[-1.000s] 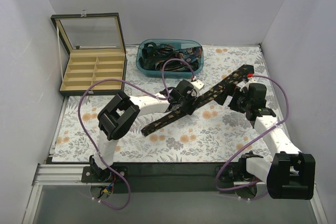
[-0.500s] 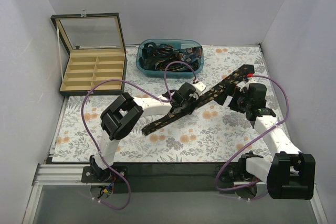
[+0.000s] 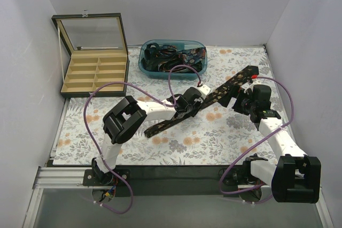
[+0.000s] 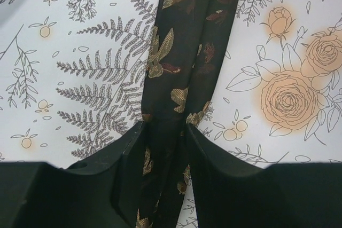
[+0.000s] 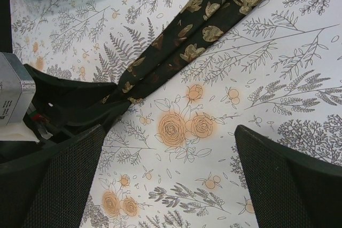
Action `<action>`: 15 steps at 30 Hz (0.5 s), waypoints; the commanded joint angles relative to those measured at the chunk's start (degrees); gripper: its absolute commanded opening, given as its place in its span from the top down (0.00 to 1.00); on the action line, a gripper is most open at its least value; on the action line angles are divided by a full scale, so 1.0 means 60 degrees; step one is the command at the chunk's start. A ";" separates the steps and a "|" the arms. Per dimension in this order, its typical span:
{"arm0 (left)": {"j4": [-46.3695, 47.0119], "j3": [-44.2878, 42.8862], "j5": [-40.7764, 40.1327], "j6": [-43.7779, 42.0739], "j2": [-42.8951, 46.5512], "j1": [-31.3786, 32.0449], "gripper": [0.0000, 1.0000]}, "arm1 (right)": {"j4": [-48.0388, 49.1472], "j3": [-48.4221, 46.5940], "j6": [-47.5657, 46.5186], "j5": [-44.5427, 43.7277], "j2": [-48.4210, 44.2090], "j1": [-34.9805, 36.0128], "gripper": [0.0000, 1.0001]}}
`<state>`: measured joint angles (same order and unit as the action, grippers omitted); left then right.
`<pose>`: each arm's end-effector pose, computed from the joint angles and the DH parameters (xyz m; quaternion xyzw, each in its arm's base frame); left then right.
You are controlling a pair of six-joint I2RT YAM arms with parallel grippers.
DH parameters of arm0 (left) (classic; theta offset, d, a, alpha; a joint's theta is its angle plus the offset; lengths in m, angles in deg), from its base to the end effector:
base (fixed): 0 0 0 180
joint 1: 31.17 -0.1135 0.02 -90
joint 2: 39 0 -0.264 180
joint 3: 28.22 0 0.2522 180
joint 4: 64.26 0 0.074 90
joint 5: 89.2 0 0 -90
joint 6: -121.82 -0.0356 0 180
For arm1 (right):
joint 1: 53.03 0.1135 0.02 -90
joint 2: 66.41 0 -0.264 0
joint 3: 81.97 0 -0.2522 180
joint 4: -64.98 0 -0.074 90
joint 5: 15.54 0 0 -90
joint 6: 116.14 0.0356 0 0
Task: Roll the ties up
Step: Roll the tie
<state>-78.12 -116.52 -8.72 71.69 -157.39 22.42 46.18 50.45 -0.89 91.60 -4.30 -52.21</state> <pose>0.2673 -0.3525 0.1436 0.0773 0.9145 -0.2315 0.3228 0.2307 0.0138 0.2242 0.1150 0.8656 0.2336 0.4276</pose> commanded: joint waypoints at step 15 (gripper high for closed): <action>-0.0057 0.0529 -0.0274 0.0487 0.1084 0.0386 0.58 | 0.0093 0.0012 -0.0064 0.0233 -0.0068 0.0010 0.02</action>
<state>-78.43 -114.44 -10.49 73.44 -153.74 24.47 46.18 50.45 -0.89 91.82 -4.30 -52.21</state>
